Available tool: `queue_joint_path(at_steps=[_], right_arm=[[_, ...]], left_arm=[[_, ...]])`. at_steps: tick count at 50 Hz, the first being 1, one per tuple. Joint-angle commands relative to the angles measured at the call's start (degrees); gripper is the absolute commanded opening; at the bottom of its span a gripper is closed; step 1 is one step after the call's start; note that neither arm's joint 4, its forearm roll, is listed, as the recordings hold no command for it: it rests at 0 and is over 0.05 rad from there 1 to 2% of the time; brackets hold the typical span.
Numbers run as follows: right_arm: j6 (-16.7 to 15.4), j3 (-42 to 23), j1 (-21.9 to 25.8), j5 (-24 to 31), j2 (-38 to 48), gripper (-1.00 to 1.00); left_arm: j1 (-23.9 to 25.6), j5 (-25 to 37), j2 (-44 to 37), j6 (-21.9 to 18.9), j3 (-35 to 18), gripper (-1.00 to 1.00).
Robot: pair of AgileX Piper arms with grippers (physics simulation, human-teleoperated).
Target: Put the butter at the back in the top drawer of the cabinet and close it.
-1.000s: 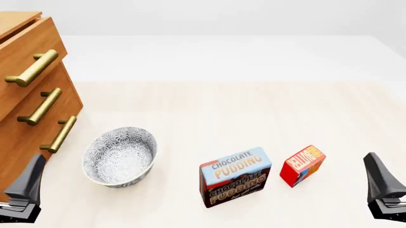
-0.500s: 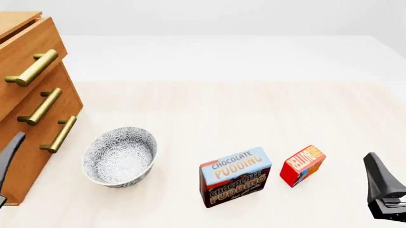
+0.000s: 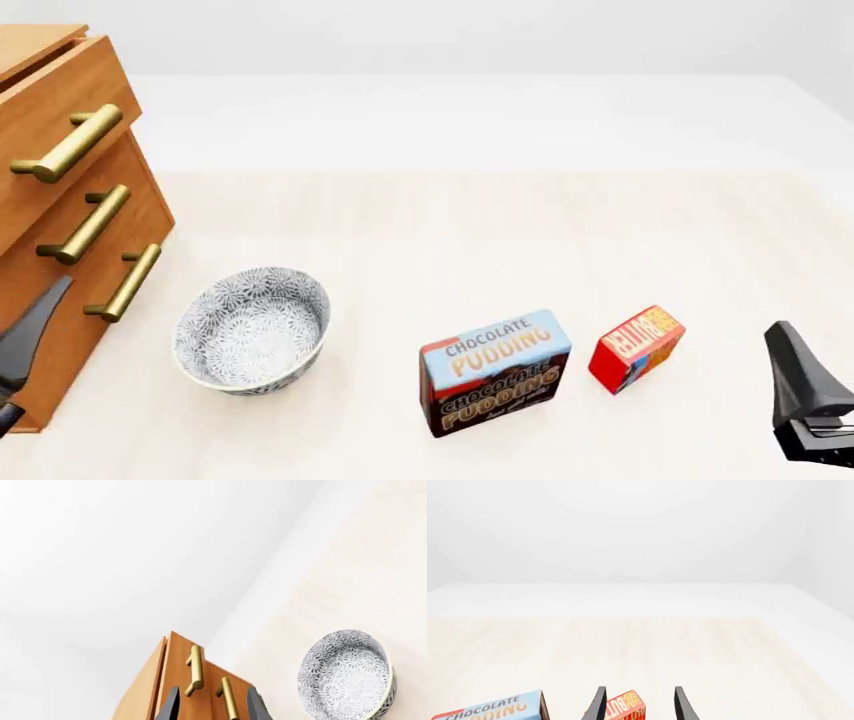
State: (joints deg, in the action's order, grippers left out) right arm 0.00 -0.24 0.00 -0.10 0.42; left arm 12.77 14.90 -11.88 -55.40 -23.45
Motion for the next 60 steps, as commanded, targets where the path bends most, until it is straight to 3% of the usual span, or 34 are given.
queue_joint_path(at_steps=[1,16,37,45,48,60], right_arm=[[0.0,0.0,0.0,0.0,0.0,1.0],[0.0,0.0,0.0,0.0,0.0,1.0],[0.0,0.0,0.0,0.0,0.0,1.0],[0.0,0.0,0.0,0.0,0.0,1.0],[0.0,0.0,0.0,0.0,0.0,1.0],[0.0,0.0,0.0,0.0,0.0,1.0]], left_arm=[[-0.1,-1.4,-1.9,-4.7,1.2,1.0],[-2.2,-3.6,-7.1,-8.3,-1.6,1.0],[-5.6,-8.6,-12.8,-12.6,-0.3,1.0],[-6.3,-9.3,-13.5,-12.6,-0.7,1.0],[-3.7,-10.1,-14.2,-13.3,-0.1,1.0],[-5.5,-12.0,-16.4,-14.0,-0.6,1.0]])
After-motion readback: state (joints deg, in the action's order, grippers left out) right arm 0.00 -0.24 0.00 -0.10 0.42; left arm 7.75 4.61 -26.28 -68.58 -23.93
